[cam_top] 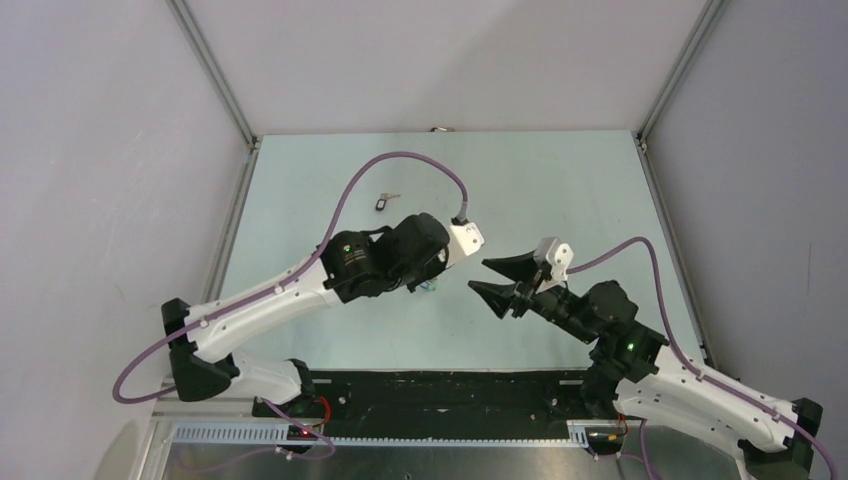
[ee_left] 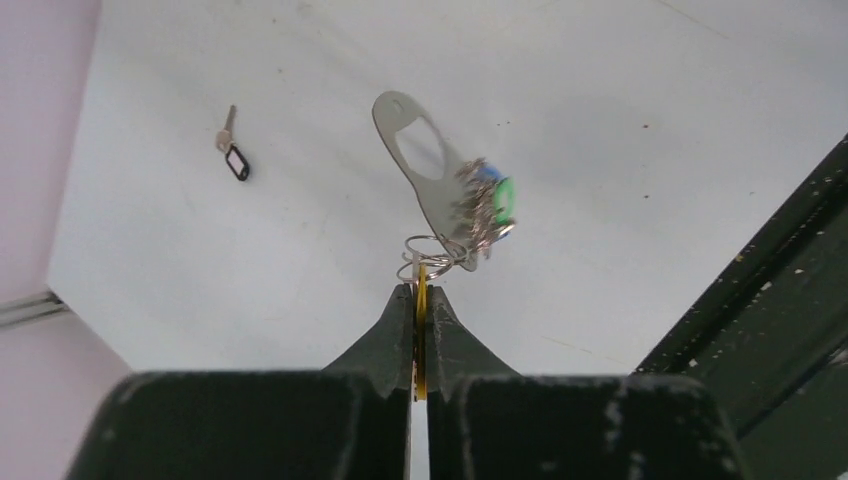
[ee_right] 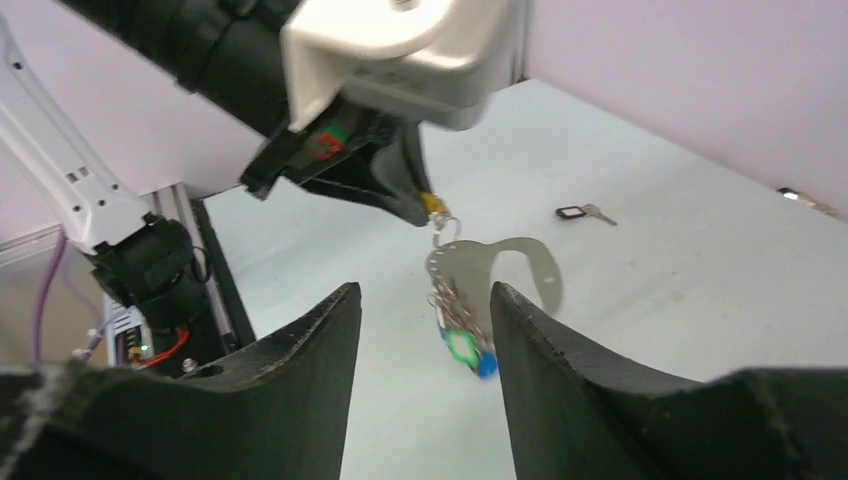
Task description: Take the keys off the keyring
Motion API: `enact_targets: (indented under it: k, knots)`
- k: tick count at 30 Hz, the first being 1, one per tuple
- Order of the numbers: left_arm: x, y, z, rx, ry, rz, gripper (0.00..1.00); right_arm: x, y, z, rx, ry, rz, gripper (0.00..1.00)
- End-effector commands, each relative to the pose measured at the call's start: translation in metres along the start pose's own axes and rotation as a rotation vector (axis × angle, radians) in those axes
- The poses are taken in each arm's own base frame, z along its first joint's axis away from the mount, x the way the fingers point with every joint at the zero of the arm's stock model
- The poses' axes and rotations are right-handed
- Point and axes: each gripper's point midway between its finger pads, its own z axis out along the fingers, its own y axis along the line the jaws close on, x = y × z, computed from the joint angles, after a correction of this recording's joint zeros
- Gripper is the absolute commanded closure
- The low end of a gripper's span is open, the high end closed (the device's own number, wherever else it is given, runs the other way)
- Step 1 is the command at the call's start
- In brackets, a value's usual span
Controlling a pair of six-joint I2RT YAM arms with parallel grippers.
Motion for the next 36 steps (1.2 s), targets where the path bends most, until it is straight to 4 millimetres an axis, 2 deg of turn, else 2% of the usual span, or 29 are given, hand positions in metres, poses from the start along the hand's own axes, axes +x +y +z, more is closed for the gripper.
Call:
enact_targets:
  k: [1, 5, 10, 13, 18, 25, 36]
  knots:
    - [-0.031, 0.021, -0.025, -0.104, -0.204, 0.05, 1.0, 0.007, -0.02, -0.003, 0.05, 0.029, -0.035, 0.47]
    - [-0.03, 0.023, -0.027, -0.121, -0.271, 0.109, 1.0, 0.008, -0.036, -0.001, 0.084, 0.031, -0.036, 0.49]
    - [-0.038, 0.022, -0.038, -0.127, -0.412, 0.149, 1.0, 0.012, -0.039, 0.01, 0.02, 0.04, -0.046, 0.49]
    - [-0.036, 0.013, -0.043, -0.096, -0.507, 0.205, 1.0, 0.019, -0.018, 0.017, -0.141, 0.061, -0.087, 0.5]
    - [-0.031, -0.001, -0.052, -0.047, -0.602, 0.265, 1.0, 0.019, 0.008, 0.024, -0.312, 0.045, -0.13, 0.54]
    - [-0.026, -0.024, -0.056, 0.048, -0.693, 0.328, 1.0, 0.014, 0.021, 0.037, -0.408, 0.032, -0.149, 0.58]
    - [-0.027, -0.036, -0.063, 0.099, -0.757, 0.351, 1.0, 0.011, 0.041, 0.054, -0.504, 0.013, -0.166, 0.6]
